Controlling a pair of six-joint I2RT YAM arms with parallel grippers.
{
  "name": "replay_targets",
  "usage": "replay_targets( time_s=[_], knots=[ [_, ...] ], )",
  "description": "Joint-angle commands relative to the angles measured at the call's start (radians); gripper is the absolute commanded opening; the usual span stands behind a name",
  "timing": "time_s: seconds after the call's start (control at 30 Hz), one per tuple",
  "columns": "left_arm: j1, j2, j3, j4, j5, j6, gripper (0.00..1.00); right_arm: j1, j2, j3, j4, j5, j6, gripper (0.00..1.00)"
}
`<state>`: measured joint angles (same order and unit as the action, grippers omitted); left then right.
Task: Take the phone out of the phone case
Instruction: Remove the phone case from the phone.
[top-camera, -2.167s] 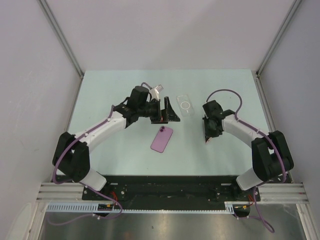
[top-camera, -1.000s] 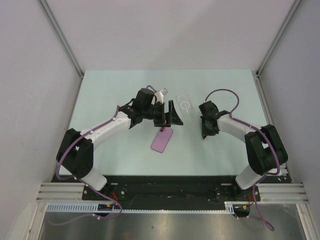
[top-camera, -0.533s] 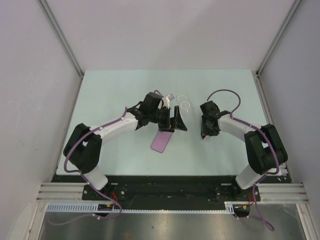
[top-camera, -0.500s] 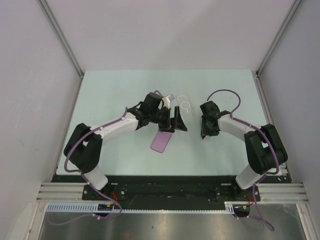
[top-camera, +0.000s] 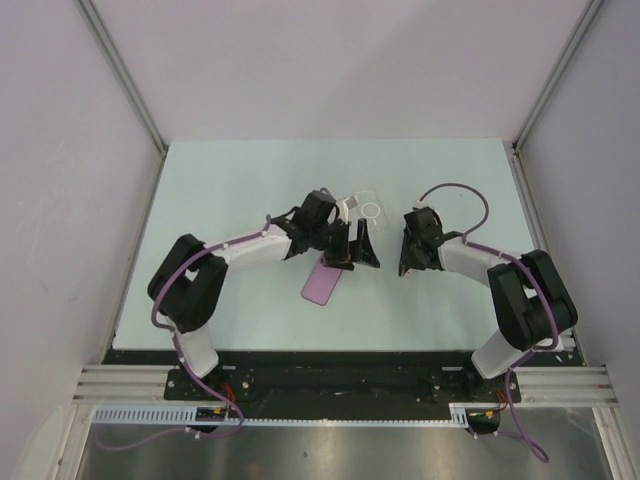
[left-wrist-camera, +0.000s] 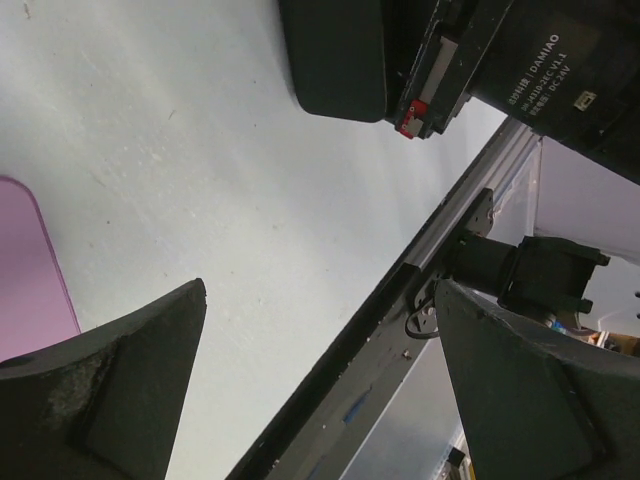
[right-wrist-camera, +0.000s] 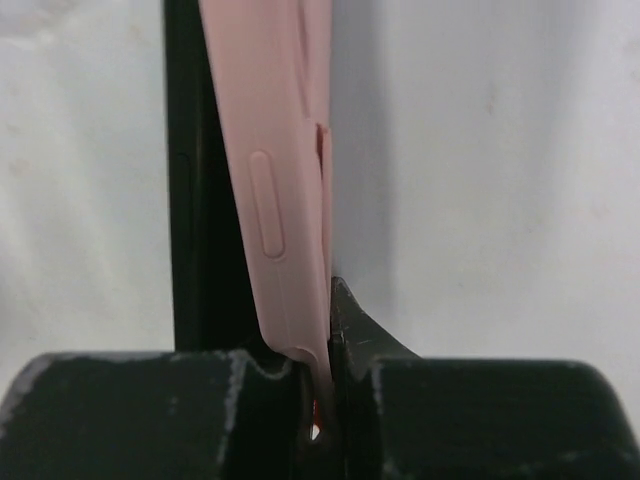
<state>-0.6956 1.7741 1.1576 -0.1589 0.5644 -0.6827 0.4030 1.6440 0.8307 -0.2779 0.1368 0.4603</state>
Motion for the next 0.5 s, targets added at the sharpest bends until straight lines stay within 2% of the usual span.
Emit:
replay_targets(
  time_s=[0.0,0.23,0.4,0.43,0.47],
  knots=[
    [-0.016,0.045,0.065,0.055,-0.023,-0.018,1.00,0.052,0.214,-0.163,0.353,-0.302,0.104,0.00],
    [-0.033,0.073,0.065,0.050,-0.052,-0.006,0.99,0.123,0.113,-0.168,0.191,-0.293,0.081,0.00],
    [-0.042,0.074,0.048,0.050,-0.075,0.005,0.99,0.131,0.062,-0.168,0.108,-0.260,0.084,0.00],
    [-0.047,0.074,0.048,0.045,-0.083,0.011,0.99,0.131,0.039,-0.163,0.086,-0.249,0.086,0.02],
    [-0.051,0.074,0.048,0.041,-0.092,0.017,0.99,0.131,0.031,-0.159,0.076,-0.243,0.083,0.10]
  ],
)
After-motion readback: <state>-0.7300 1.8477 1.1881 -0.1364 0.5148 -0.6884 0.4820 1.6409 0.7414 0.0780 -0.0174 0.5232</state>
